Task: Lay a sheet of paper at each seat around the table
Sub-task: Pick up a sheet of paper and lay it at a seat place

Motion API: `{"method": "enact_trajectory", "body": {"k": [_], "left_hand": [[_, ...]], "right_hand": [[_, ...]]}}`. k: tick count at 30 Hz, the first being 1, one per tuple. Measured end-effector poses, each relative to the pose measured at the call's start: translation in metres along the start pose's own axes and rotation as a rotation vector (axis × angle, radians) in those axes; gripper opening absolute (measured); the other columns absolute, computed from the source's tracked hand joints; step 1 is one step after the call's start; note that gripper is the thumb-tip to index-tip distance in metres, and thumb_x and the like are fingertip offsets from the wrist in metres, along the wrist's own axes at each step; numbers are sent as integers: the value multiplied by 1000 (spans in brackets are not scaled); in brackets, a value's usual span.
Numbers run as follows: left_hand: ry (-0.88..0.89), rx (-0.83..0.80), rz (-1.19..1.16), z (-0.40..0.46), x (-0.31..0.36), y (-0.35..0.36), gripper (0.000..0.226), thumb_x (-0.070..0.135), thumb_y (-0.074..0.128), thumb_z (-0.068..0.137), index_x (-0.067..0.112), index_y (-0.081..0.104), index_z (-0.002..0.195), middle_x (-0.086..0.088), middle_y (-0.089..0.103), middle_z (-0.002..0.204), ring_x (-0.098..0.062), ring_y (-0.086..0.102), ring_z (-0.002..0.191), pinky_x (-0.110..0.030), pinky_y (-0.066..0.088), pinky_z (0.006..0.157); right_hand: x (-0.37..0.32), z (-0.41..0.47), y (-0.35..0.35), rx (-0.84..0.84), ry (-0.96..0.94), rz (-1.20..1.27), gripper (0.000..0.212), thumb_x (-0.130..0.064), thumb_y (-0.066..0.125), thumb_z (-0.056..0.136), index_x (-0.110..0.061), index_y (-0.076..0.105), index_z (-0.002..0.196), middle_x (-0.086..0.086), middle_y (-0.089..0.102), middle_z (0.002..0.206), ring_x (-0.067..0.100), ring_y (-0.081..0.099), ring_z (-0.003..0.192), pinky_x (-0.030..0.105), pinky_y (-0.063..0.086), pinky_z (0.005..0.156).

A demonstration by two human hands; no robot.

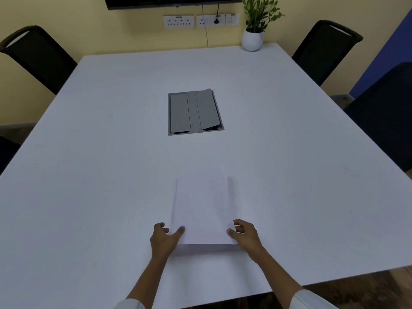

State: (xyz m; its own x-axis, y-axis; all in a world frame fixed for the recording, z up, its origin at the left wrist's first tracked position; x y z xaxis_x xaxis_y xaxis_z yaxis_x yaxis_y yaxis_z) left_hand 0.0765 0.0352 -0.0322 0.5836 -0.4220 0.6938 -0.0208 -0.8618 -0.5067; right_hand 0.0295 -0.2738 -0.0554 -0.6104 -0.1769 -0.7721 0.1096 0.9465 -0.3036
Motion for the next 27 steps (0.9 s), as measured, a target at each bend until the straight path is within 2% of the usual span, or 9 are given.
{"method": "enact_trajectory", "body": {"k": [3,5,10,12,14,16,18,23,27], "left_hand": [[-9,-123,-147,5,15,2,65,31,80,79,1,53,130,-13,68,113,-29,65,104,-38,55,83],[9,-222,-261,0,31,11,43,21,76,84,1,63,120,-9,74,103,-25,70,94,-38,58,75],[119,-290,-369,-26,67,30,5,12,73,85,9,76,87,-2,77,76,-28,68,79,-43,52,73],[147,-315,-397,-38,74,43,5,12,75,84,7,76,84,-10,74,77,-26,63,76,-41,47,71],[173,-349,-400,-53,80,57,6,12,75,83,7,77,84,-15,74,81,-27,63,75,-43,51,73],[203,-380,-388,-70,84,72,6,12,76,83,6,77,85,-15,76,83,-27,67,75,-42,55,76],[228,-406,-371,-87,89,86,6,11,75,83,7,77,87,-9,78,83,-24,73,76,-36,58,74],[282,-464,-333,-134,112,129,9,12,76,83,7,76,90,-2,79,82,-19,75,76,-30,59,67],[319,-495,-328,-182,135,174,8,15,76,83,9,77,89,-2,79,85,-18,74,79,-33,60,71]], "right_hand": [[5,-16,-14,-22,-22,62,38,-23,77,86,-15,65,121,5,68,120,20,62,117,38,52,100],[10,-30,-28,5,-40,97,33,-24,78,86,-20,66,116,-2,67,120,14,60,116,32,50,94],[26,-68,-62,104,-43,201,20,-24,81,83,-31,71,99,-8,74,105,8,66,104,23,51,77],[37,-86,-79,187,-42,272,16,-23,82,81,-36,74,86,-10,77,92,4,70,92,18,52,65],[52,-101,-93,248,-21,345,12,-23,82,81,-30,79,91,-5,79,91,10,74,90,21,57,63],[68,-115,-108,304,-6,407,29,-22,81,82,-14,75,109,3,78,104,19,73,100,31,60,80],[80,-130,-125,364,-3,457,38,-21,81,82,-7,71,116,5,76,108,16,70,102,27,55,90],[101,-164,-176,461,-19,508,10,-17,78,85,-16,79,95,0,80,95,14,72,98,27,53,93],[117,-188,-233,489,-45,529,3,-17,76,87,-19,78,87,-1,80,92,14,72,95,21,53,80]]}}
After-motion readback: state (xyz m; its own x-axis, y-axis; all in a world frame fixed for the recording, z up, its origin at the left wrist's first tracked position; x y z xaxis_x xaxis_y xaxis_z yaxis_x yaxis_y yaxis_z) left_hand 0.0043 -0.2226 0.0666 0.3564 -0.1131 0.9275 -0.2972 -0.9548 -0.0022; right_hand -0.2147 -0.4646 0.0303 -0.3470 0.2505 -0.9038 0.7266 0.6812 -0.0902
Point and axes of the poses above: each hand's wrist, its own z-axis towards the middle knuckle, its own y-axis out of the palm, x = y × z, the point moved 9 cm from there along z, towards the middle knuckle
